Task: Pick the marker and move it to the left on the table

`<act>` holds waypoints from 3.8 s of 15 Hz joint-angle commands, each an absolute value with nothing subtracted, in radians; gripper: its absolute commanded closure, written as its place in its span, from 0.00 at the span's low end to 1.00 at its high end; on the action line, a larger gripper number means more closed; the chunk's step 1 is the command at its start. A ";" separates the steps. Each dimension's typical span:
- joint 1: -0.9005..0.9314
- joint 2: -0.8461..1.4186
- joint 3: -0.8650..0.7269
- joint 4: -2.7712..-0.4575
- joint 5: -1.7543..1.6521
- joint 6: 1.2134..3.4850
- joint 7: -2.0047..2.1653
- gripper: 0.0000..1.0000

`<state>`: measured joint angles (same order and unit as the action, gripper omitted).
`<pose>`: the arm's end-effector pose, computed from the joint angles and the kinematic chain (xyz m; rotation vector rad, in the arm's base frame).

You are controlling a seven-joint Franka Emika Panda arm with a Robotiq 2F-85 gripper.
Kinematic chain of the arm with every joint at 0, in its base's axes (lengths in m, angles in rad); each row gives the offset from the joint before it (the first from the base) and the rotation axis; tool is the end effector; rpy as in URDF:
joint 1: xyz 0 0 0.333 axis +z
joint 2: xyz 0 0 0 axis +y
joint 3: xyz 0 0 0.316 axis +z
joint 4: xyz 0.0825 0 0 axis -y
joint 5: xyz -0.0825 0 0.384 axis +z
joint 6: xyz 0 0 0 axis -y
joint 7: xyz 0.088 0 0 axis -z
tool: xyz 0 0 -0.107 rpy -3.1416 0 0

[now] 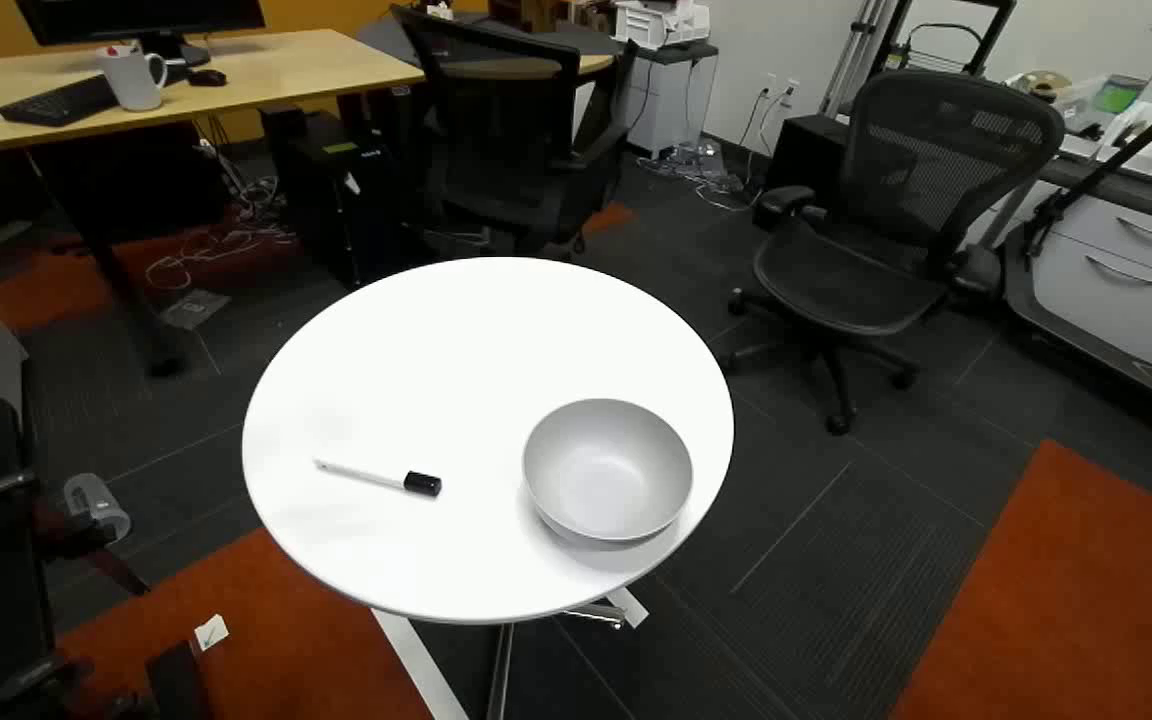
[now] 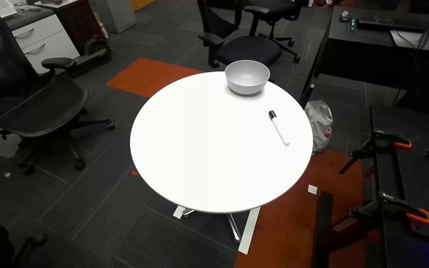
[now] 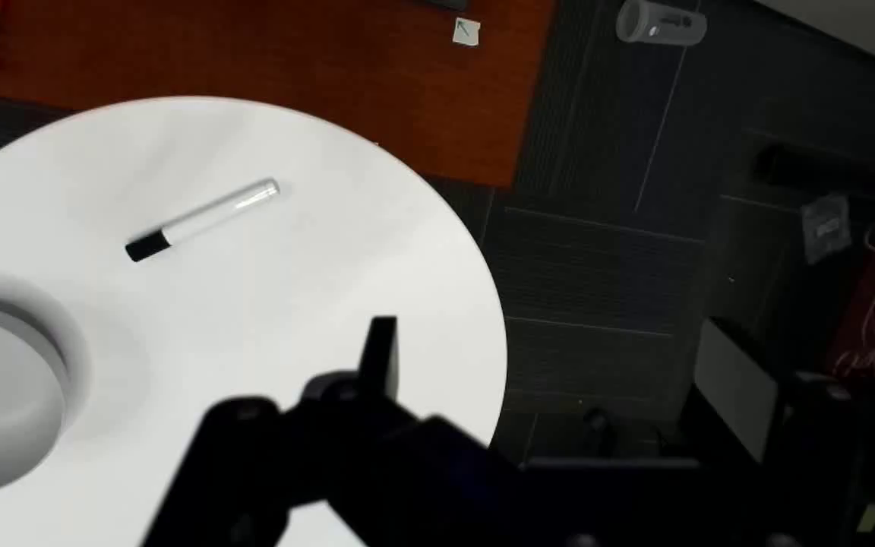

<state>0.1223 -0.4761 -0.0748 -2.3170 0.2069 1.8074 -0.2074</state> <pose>0.4044 0.0333 0.5206 -2.8888 -0.3067 0.0256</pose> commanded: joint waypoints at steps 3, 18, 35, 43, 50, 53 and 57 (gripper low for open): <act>0.102 -0.475 -0.058 -2.314 0.214 1.803 -0.214 0.00; 0.041 -0.230 -0.038 -2.362 0.325 2.132 0.076 0.00; -0.007 -0.020 -0.040 -2.569 0.281 2.557 0.678 0.00; -0.027 0.055 -0.055 -2.518 0.049 2.601 1.032 0.00; -0.003 0.183 -0.101 -2.417 -0.170 2.571 1.344 0.00; 0.010 0.235 -0.119 -2.401 -0.191 2.592 1.368 0.00; 0.017 0.288 -0.139 -2.393 -0.177 2.607 1.342 0.00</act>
<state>-0.0055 0.2505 -0.1126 -2.4097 -0.1681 2.5858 1.3273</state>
